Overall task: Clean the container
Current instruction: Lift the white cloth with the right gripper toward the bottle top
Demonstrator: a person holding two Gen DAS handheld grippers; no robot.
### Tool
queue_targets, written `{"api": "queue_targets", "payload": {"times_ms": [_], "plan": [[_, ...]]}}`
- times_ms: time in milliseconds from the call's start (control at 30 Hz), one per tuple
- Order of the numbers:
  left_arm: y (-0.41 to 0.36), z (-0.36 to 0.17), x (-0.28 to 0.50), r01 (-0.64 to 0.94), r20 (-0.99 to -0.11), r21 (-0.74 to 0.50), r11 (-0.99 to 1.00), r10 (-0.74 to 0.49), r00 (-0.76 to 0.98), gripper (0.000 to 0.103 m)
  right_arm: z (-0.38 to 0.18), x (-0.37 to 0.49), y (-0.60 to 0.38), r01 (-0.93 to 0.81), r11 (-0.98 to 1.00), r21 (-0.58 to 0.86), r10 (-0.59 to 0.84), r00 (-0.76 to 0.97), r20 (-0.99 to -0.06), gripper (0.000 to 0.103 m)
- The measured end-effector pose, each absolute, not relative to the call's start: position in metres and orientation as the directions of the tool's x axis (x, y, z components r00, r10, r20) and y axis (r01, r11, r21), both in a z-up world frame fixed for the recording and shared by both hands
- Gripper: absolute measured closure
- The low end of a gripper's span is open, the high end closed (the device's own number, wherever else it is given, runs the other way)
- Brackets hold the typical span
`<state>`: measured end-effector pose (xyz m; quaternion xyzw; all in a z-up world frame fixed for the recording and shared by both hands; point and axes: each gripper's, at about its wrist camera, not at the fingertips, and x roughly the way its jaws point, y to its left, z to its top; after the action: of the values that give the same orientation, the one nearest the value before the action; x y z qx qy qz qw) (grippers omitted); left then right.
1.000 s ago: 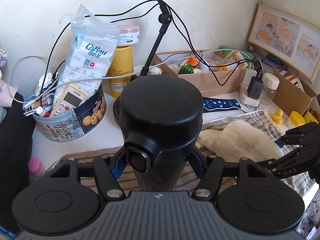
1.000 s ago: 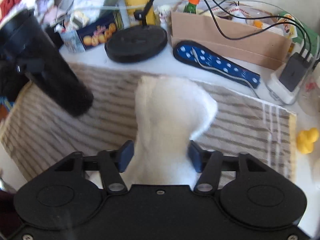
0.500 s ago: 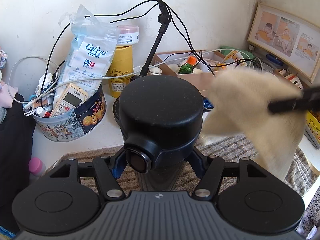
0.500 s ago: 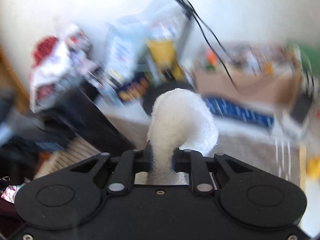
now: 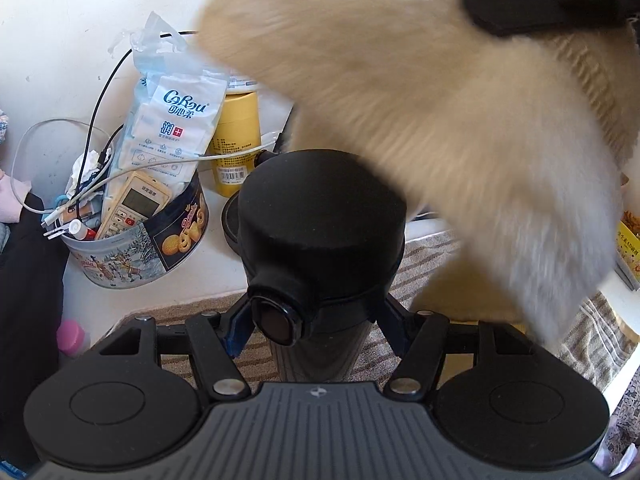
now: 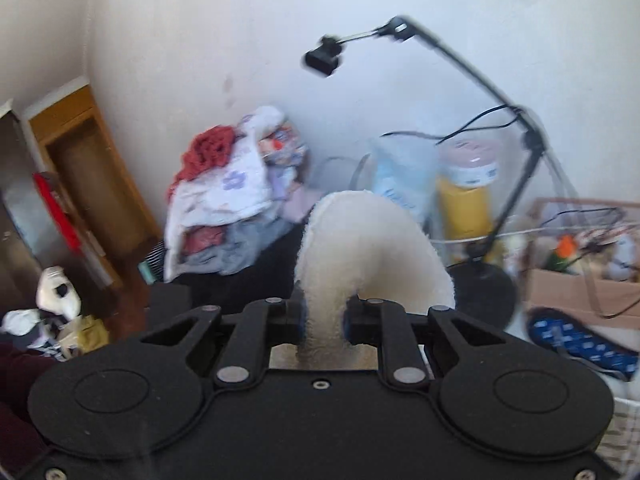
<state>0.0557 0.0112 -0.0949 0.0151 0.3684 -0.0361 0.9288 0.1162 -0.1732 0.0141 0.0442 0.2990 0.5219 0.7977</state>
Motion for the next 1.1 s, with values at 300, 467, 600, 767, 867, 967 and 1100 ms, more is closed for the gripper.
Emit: {"api": "queue_targets", "payload": {"times_ms": [300, 467, 600, 767, 867, 967, 1100], "plan": [[0.001, -0.096, 0.048, 0.118, -0.672, 0.049, 0.992, -0.055, 0.739, 0.039, -0.003, 0.112, -0.127, -0.84, 0.446, 0.308, 0.818, 0.243, -0.522, 0.088], [0.006, -0.097, 0.052, 0.099, -0.671, 0.022, 0.995, -0.059, 0.739, 0.039, -0.006, 0.118, -0.122, -0.834, 0.536, 0.133, 0.734, 0.383, -0.561, 0.088], [0.009, -0.097, 0.056, 0.091, -0.673, 0.011, 0.996, -0.06, 0.737, 0.039, -0.008, 0.121, -0.136, -0.813, 0.564, 0.143, 0.716, 0.394, -0.576, 0.088], [0.011, -0.097, 0.06, 0.089, -0.675, 0.003, 0.996, -0.064, 0.735, 0.039, -0.004, 0.108, -0.15, -0.827, 0.52, 0.215, 0.751, 0.321, -0.577, 0.088], [0.009, -0.097, 0.06, 0.096, -0.673, 0.008, 0.995, -0.065, 0.736, 0.039, -0.001, 0.102, -0.145, -0.84, 0.472, 0.267, 0.787, 0.265, -0.558, 0.088], [0.009, -0.097, 0.059, 0.092, -0.673, 0.006, 0.996, -0.064, 0.737, 0.039, -0.002, 0.108, -0.132, -0.84, 0.452, 0.3, 0.807, 0.242, -0.538, 0.088], [0.012, -0.097, 0.058, 0.079, -0.674, -0.005, 0.997, -0.062, 0.736, 0.04, -0.005, 0.113, -0.113, -0.847, 0.439, 0.299, 0.815, 0.235, -0.53, 0.088]]}}
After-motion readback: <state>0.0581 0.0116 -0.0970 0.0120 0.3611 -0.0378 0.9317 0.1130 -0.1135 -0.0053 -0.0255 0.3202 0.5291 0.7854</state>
